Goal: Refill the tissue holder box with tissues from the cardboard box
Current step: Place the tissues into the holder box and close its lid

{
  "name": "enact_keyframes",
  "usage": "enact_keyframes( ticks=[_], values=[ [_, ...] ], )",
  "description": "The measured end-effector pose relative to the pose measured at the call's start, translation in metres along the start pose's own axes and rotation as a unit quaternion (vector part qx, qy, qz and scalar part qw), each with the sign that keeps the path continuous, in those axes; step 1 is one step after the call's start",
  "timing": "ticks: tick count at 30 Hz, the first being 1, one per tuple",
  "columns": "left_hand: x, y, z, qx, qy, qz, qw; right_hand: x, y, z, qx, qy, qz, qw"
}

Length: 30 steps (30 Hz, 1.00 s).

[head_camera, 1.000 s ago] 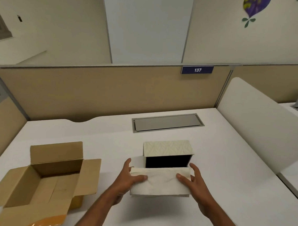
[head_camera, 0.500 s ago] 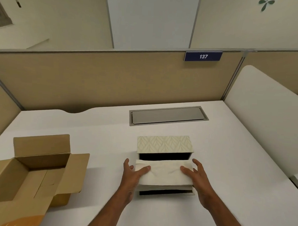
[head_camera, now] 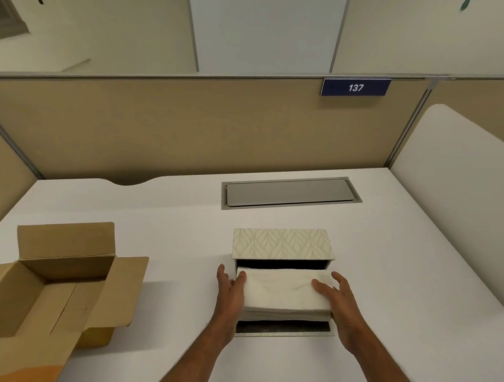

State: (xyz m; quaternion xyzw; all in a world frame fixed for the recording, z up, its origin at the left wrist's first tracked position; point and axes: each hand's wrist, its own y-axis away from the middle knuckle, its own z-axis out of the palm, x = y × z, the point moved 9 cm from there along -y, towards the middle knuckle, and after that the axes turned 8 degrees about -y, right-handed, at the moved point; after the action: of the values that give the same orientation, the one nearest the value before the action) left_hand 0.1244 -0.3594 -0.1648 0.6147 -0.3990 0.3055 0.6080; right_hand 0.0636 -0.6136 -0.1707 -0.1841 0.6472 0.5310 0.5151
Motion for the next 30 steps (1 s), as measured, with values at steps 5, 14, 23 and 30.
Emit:
enact_keyframes(
  ticks=[5,14,23,30],
  values=[
    [-0.001,-0.006,0.001,0.004,-0.005,0.012,1.000,0.004,-0.006,0.000,0.009,-0.003,0.005,1.000],
    [-0.008,-0.010,0.001,0.016,-0.019,0.022,0.999,0.002,-0.008,0.005,0.012,-0.006,0.004,1.000],
    [-0.002,-0.009,0.002,0.002,-0.038,0.020,0.999,-0.002,-0.005,0.004,0.059,0.033,-0.037,0.997],
    [0.026,-0.003,-0.013,0.016,-0.061,0.078,0.995,-0.058,0.009,-0.002,0.096,0.095,-0.159,0.978]
  ],
)
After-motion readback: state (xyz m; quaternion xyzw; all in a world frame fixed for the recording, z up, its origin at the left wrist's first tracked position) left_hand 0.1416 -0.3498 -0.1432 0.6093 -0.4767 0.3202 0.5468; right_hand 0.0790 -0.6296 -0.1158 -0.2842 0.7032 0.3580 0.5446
